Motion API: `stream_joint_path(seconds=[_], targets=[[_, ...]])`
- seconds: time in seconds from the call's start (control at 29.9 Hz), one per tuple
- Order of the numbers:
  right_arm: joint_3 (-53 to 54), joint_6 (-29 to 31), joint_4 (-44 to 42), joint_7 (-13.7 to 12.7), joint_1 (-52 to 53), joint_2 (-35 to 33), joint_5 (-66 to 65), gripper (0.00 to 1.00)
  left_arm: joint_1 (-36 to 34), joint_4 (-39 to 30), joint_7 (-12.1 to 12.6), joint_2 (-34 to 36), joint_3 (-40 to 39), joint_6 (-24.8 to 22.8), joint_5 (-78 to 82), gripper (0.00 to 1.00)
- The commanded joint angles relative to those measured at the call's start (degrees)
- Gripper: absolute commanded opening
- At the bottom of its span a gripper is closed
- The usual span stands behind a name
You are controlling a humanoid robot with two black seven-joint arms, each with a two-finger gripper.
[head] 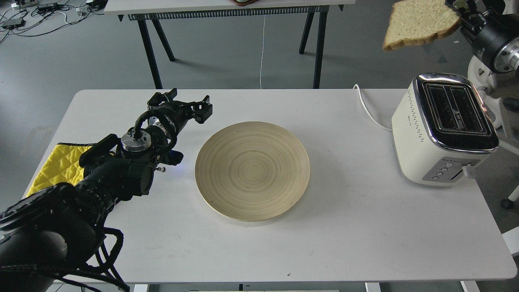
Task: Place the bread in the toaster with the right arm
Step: 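Lift the bread slice up off the plate with the right gripper, then carry the bread over the toaster and lower it toward the slot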
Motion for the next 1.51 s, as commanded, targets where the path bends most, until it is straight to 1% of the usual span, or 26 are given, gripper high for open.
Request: stream_joint_path(seconds=[0.0,0.1,0.3,0.47,0.74,1.14,1.47], targets=[[-5.42,-0.02,0.06,-0.53,3.32,-5.12,-4.20,0.05,0.00,0.00,-0.01,0.00,0.00,0.00,0.02,1.00],[-6.30,0.24,0.58,-2.20,3.50,-8.72,-8.42,0.05,0.00,0.00,-0.01,0.00,0.00,0.00,0.02,1.00],[-11.48,0.33,2.60,-2.47,3.41,-11.81,-13.44,0.06,0.00,0.00,-0.01,0.00,0.00,0.00,0.02,1.00],[-14.83,-0.20,2.78,-2.20,2.71,-11.46,-13.53,0.06,0.00,0.00,-0.01,0.00,0.00,0.00,0.02,1.00],[-14.83,-0.29,2.69,-2.20,1.74,-10.93,-13.44,0.06,0.00,0.00,-0.01,0.00,0.00,0.00,0.02,1.00],[-14.83,-0.38,2.78,-2.20,0.69,-7.15,-13.35,0.05,0.00,0.00,-0.01,0.00,0.00,0.00,0.02,1.00],[-14.83,-0.38,2.78,-2.20,-0.02,-6.80,-13.35,0.06,0.00,0.00,-0.01,0.00,0.00,0.00,0.02,1.00]])
